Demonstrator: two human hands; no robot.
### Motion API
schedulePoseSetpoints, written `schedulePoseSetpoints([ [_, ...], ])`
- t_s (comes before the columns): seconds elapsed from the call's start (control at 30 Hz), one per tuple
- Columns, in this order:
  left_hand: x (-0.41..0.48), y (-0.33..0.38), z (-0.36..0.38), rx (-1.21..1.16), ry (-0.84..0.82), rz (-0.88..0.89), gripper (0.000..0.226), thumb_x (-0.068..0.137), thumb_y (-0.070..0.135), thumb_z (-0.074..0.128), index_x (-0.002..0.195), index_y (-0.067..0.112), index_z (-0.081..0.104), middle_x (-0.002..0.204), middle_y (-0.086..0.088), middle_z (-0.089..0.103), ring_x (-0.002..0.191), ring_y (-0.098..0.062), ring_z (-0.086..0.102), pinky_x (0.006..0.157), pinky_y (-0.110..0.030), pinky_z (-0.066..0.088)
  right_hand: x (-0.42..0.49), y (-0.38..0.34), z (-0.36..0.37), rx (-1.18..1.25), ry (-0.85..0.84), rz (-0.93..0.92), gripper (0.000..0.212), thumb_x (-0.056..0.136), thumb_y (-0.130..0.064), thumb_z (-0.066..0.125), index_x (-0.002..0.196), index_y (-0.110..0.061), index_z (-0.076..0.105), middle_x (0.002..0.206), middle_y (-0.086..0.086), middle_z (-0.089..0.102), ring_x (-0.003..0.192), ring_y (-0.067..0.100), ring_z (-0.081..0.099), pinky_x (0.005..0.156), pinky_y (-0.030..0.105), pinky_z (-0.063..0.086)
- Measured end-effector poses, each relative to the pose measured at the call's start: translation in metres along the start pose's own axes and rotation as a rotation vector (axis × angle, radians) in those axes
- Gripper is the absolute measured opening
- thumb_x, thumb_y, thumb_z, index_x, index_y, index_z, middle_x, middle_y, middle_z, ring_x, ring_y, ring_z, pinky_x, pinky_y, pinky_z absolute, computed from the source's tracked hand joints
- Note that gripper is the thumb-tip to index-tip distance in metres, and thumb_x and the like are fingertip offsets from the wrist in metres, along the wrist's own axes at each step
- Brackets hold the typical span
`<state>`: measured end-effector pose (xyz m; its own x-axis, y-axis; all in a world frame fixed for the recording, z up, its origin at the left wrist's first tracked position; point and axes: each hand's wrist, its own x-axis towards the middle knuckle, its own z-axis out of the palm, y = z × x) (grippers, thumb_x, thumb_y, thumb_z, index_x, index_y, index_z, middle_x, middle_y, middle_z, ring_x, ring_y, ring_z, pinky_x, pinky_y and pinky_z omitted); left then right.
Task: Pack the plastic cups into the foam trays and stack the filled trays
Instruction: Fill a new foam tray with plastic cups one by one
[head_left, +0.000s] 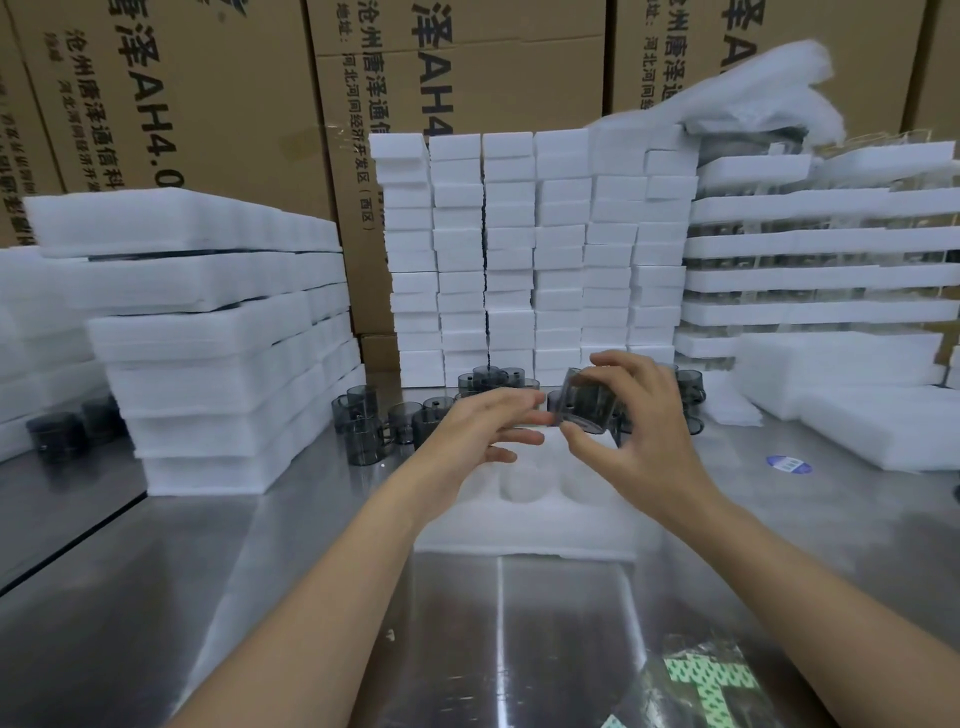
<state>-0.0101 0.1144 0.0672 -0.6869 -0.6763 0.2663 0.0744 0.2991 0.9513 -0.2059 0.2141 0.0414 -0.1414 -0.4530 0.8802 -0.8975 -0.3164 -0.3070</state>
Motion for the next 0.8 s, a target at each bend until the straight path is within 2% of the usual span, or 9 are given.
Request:
schedulePoseSetpoints([
  [0.07,-0.003,0.001,0.005,0.049,-0.029,0.019,0.03,0.107,0.043,0.062,0.134,0.031,0.07,0.121,0.009,0.079,0.113,-0.012,0.075,0.096,-0.036,0.051,-0.001,-0.003,0.001,-0.003,-0.022,-0.004,0.047,0.08,-0.026,0.091,0.123,-0.025,0.071,0.138,-0.008,0.055,0.128,0.007,0.043,0.115,0.038,0.037],
  [0.13,-0.005,0.002,0.009,0.054,-0.031,0.031,0.032,0.105,0.041,0.067,0.135,0.031,0.068,0.122,0.008,0.079,0.113,-0.012,0.075,0.094,-0.035,0.05,-0.001,-0.006,0.002,0.014,-0.025,0.0,0.045,0.079,-0.022,0.091,0.12,-0.026,0.073,0.138,-0.008,0.056,0.128,0.006,0.043,0.113,0.039,0.038],
  [0.27,-0.006,0.002,0.012,0.035,-0.004,0.071,0.038,0.096,0.037,0.08,0.132,0.031,0.068,0.129,0.008,0.075,0.118,-0.013,0.072,0.095,-0.038,0.055,-0.002,-0.01,0.0,0.056,-0.03,0.0,0.043,0.082,-0.026,0.09,0.122,-0.03,0.075,0.141,-0.009,0.055,0.128,0.009,0.043,0.111,0.024,0.036],
  [0.4,-0.005,0.0,0.014,0.061,0.061,0.114,0.045,0.089,0.034,0.088,0.129,0.038,0.068,0.128,0.006,0.075,0.115,-0.012,0.073,0.086,-0.025,0.057,-0.003,-0.013,-0.002,0.113,-0.161,-0.006,0.057,0.084,-0.035,0.088,0.134,-0.051,0.065,0.149,-0.02,0.045,0.135,0.006,0.038,0.111,0.015,0.03],
  [0.47,-0.005,0.0,0.014,0.085,0.059,0.11,0.04,0.093,0.039,0.083,0.131,0.038,0.068,0.125,0.007,0.076,0.117,-0.011,0.072,0.089,-0.03,0.057,-0.003,-0.013,-0.002,0.126,-0.219,0.008,0.068,0.081,-0.042,0.089,0.141,-0.052,0.058,0.151,-0.025,0.042,0.14,0.005,0.036,0.111,0.01,0.027],
  [0.57,-0.005,0.002,0.013,0.047,0.006,0.048,0.037,0.104,0.053,0.062,0.131,0.029,0.071,0.12,0.005,0.079,0.113,-0.011,0.073,0.092,-0.039,0.054,-0.003,-0.009,-0.001,0.124,-0.224,0.003,0.079,0.08,-0.044,0.089,0.148,-0.049,0.049,0.147,-0.026,0.046,0.142,0.008,0.039,0.111,0.005,0.021],
  [0.63,-0.003,0.003,0.013,-0.01,-0.009,-0.013,0.047,0.109,0.055,0.048,0.127,0.02,0.074,0.114,0.0,0.081,0.107,-0.013,0.074,0.088,-0.035,0.051,-0.002,-0.009,-0.001,0.132,-0.171,0.02,0.072,0.081,-0.048,0.085,0.143,-0.048,0.051,0.141,-0.026,0.051,0.134,0.005,0.044,0.111,0.012,0.029],
  [0.73,0.0,0.001,0.014,-0.056,0.007,-0.058,0.048,0.113,0.049,0.04,0.124,0.018,0.074,0.108,-0.003,0.081,0.098,-0.013,0.075,0.083,-0.034,0.05,-0.002,-0.009,0.001,0.132,-0.12,0.043,0.06,0.078,-0.058,0.077,0.133,-0.048,0.055,0.132,-0.022,0.056,0.127,0.006,0.048,0.108,0.018,0.036],
  [0.8,0.001,0.0,0.014,-0.046,0.012,-0.054,0.047,0.114,0.048,0.038,0.125,0.019,0.074,0.112,-0.004,0.081,0.098,-0.015,0.076,0.083,-0.035,0.051,-0.002,-0.007,0.002,0.126,-0.123,0.052,0.058,0.08,-0.047,0.082,0.132,-0.044,0.058,0.131,-0.019,0.057,0.127,0.009,0.05,0.111,0.025,0.038],
])
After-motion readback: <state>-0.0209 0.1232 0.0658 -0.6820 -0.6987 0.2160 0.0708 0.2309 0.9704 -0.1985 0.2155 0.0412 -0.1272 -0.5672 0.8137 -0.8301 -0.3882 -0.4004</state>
